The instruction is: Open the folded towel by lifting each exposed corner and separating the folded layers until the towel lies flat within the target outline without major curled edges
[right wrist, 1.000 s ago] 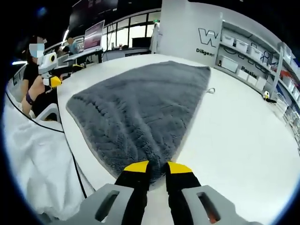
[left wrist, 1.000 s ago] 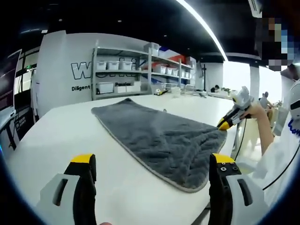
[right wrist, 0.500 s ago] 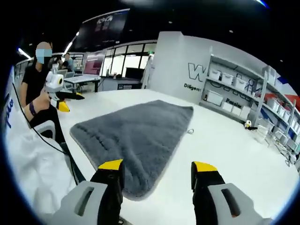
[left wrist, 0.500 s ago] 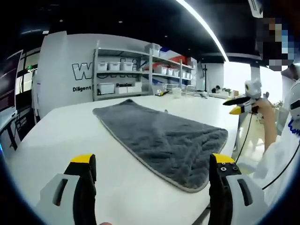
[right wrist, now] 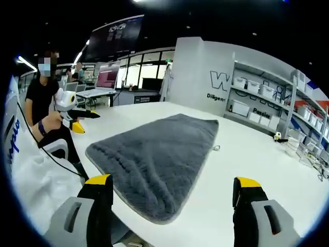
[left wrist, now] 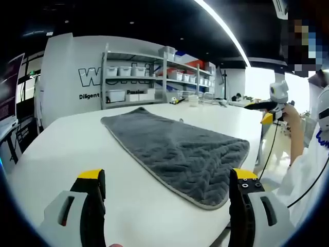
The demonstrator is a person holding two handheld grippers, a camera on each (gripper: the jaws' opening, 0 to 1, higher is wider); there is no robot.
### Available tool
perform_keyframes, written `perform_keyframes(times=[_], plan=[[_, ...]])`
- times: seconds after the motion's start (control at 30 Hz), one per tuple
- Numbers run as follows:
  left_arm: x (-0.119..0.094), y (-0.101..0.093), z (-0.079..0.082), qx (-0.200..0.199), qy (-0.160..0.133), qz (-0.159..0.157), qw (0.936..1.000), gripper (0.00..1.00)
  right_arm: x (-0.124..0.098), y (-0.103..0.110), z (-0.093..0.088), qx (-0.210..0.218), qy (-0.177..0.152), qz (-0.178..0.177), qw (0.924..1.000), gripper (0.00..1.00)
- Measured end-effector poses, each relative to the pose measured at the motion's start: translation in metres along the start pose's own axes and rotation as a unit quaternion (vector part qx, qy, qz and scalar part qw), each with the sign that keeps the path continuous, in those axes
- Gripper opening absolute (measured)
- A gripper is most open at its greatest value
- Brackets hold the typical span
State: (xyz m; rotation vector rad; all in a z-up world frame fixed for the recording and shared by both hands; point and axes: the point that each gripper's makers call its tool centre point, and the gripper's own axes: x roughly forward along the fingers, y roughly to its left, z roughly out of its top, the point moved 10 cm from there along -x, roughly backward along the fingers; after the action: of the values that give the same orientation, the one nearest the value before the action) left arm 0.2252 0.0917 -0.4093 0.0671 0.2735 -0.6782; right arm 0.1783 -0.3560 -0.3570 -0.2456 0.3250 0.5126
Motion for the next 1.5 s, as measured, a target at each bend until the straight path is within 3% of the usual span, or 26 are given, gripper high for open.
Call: perform_keyframes(times=[0.23,0.4,0.47,0.5,0.63,0.8,1.5], plan=[[0.003,0.000,-0.003,-0.004,0.010,-0.001,0.9999,0.99,0.001,-0.004,-0.002,0.010,0.004,-0.006,0.9999,0.99],[-0.001,0.003,0.011,-0.001,-0.022,0.008,0.9997,0.99,0.000,-0.011,-0.004,0.041,-0.004,-0.024,0.9989,0.99],[0.001,0.004,0.012,-0.006,-0.020,0.013,0.9997,0.99,-0.001,-0.011,-0.004,0.045,-0.003,-0.026,0.9986,0.99],[0.002,0.006,0.009,-0.005,0.004,0.020,0.9998,0.99,-0.002,-0.011,-0.005,0.047,-0.002,-0.029,0.9985,0.99],[0.010,0.003,0.004,0.013,0.018,0.020,0.9995,0.99,-0.003,-0.012,-0.006,0.048,0.002,-0.034,0.9982,0.99],[0.012,-0.003,0.002,0.005,0.012,0.008,0.9999,0.99,-0.002,-0.013,-0.008,0.052,0.007,-0.038,0.9979,0.99],[0.009,-0.004,-0.006,-0.006,0.015,0.012,0.9998,0.99,-0.003,-0.012,-0.010,0.047,0.015,-0.033,0.9982,0.99]])
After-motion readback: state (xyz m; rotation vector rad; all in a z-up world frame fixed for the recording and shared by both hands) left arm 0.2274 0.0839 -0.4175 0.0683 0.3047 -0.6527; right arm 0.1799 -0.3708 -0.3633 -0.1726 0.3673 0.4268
